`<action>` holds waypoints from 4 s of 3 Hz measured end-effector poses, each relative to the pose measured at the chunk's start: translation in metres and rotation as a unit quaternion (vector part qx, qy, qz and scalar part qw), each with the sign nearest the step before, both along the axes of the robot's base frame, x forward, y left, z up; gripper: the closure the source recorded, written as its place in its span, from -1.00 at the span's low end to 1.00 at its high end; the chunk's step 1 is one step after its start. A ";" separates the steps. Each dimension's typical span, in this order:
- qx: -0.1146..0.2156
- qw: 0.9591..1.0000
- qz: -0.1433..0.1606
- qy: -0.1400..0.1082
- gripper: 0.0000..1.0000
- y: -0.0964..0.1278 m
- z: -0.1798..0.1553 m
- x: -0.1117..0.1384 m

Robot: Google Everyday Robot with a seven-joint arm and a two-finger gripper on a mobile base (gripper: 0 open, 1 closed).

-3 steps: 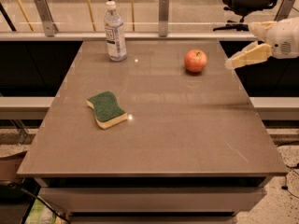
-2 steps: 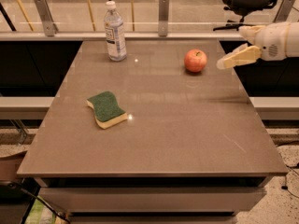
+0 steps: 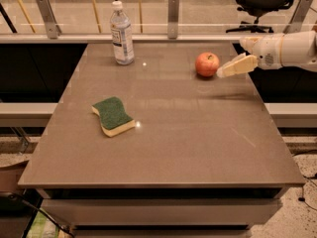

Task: Pick apple

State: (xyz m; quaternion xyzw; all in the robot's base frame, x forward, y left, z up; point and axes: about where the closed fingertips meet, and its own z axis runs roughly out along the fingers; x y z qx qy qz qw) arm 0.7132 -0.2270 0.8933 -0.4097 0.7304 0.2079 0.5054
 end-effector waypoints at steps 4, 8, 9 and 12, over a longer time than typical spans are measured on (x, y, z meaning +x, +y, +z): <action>0.055 0.998 0.034 -0.007 -0.72 0.041 -0.033 0.033; 0.057 0.997 0.044 -0.003 1.00 0.055 -0.038 0.036; 0.058 0.997 0.044 -0.003 1.00 0.055 -0.038 0.036; 0.097 0.993 0.049 -0.044 1.00 0.066 0.037 0.012</action>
Offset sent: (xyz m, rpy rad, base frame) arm 0.0345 0.0320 -0.0341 0.1241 -0.0332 0.0525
